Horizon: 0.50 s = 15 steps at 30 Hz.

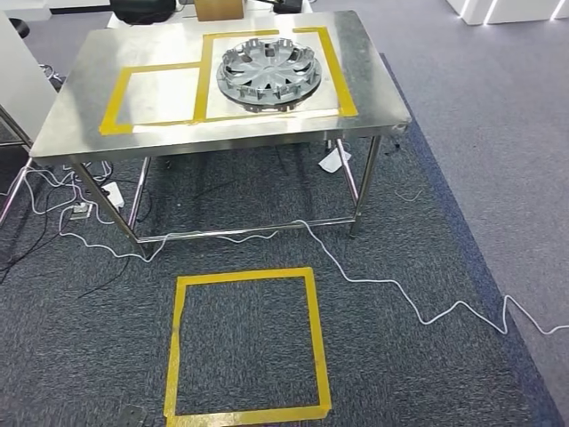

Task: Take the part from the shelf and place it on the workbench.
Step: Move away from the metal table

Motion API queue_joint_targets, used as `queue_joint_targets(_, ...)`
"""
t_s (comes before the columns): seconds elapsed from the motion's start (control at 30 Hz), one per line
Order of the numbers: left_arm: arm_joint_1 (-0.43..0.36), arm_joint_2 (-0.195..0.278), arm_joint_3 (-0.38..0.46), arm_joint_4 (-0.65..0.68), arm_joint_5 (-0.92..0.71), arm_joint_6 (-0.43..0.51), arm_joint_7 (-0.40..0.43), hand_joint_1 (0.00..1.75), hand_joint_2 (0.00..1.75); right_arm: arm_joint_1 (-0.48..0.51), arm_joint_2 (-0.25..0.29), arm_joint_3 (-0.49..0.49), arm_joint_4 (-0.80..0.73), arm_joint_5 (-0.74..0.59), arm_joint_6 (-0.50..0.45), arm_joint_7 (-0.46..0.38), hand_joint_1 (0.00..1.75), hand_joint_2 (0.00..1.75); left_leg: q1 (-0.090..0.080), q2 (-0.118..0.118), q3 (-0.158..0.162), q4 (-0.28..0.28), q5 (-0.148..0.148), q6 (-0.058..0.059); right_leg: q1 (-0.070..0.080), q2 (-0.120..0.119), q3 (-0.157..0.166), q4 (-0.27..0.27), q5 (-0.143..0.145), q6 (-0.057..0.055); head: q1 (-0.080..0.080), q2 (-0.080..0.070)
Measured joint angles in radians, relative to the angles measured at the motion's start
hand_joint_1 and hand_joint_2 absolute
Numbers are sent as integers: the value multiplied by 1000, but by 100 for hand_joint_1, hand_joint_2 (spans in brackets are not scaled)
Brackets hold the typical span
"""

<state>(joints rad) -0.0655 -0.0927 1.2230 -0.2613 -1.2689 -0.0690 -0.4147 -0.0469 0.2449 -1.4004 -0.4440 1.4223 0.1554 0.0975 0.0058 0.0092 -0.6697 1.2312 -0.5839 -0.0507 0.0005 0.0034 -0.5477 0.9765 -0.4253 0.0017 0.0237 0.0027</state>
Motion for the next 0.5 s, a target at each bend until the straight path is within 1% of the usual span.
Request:
queue_joint_targets(0.03,0,0,0,0,0,0,0,0,0,0,0,0,0,0,3,0,0,0,0,0,4,28,5,-1,0,0,-18,2,13,1,0,0)
queue_joint_targets(0.07,0,0,0,0,-1,0,0,0,0,1,0,0,0,0,5,-1,0,0,1,0,26,18,31,-1,0,0,-35,4,24,3,0,0)
queue_joint_targets(0.1,0,1,0,0,-1,0,0,0,0,1,0,0,0,0,8,-2,0,0,2,0,65,-25,61,-1,-1,0,-51,7,35,6,0,0)
queue_joint_targets(0.13,-1,1,0,0,-2,0,0,0,0,0,0,0,0,-1,11,-4,0,0,3,-1,118,-92,80,0,0,1,-64,10,45,10,0,0)
queue_joint_targets(0.17,-3,1,0,0,-2,0,0,0,0,0,0,0,1,-2,13,-6,0,0,3,-3,172,-169,84,2,1,2,-77,14,55,15,0,0)
queue_joint_targets(0.2,-5,0,0,0,-3,0,0,0,0,-1,0,0,1,-3,15,-8,0,0,3,-6,209,-230,79,7,3,2,-86,17,65,20,0,0)
queue_joint_targets(0.23,-6,0,0,0,-3,0,0,0,0,-1,0,0,1,-4,16,-9,0,0,2,-8,230,-267,70,13,4,2,-92,18,75,26,0,0)
queue_joint_targets(0.27,-5,0,0,0,-3,0,0,0,0,0,0,0,1,-5,17,-10,0,0,0,-9,231,-281,68,22,4,2,-96,17,86,31,0,0)
queue_joint_targets(0.3,-4,-1,0,0,-4,0,0,0,0,3,0,0,1,-6,17,-10,0,0,0,-7,221,-279,73,31,3,2,-99,15,94,36,0,0)
queue_joint_targets(0.33,-2,-1,0,0,-5,0,0,0,0,5,0,0,2,-6,17,-11,0,0,0,-5,213,-277,82,40,1,2,-105,19,88,41,1,0)
queue_joint_targets(0.37,-1,-1,0,0,-6,0,0,0,0,8,0,0,2,-7,17,-12,0,0,1,-3,203,-277,91,49,0,2,-115,39,63,47,3,0)
queue_joint_targets(0.4,-1,-1,0,0,-6,0,0,0,0,11,0,0,3,-8,17,-14,0,0,2,-1,192,-276,102,56,-1,2,-130,83,19,52,4,0)
queue_joint_targets(0.43,-1,0,0,0,-7,0,0,0,0,11,0,0,4,-8,17,-16,0,0,1,0,180,-276,113,60,-1,1,-148,145,-35,57,7,0)
queue_joint_targets(0.47,-1,1,0,0,-7,1,0,0,0,12,0,0,5,-8,17,-18,0,0,0,0,167,-275,123,62,-1,1,-165,214,-82,60,8,0)
queue_joint_targets(0.5,-1,1,0,0,-8,1,-1,0,0,11,0,0,6,-8,17,-22,0,0,-2,1,154,-274,134,62,-1,1,-175,277,-112,61,9,0)
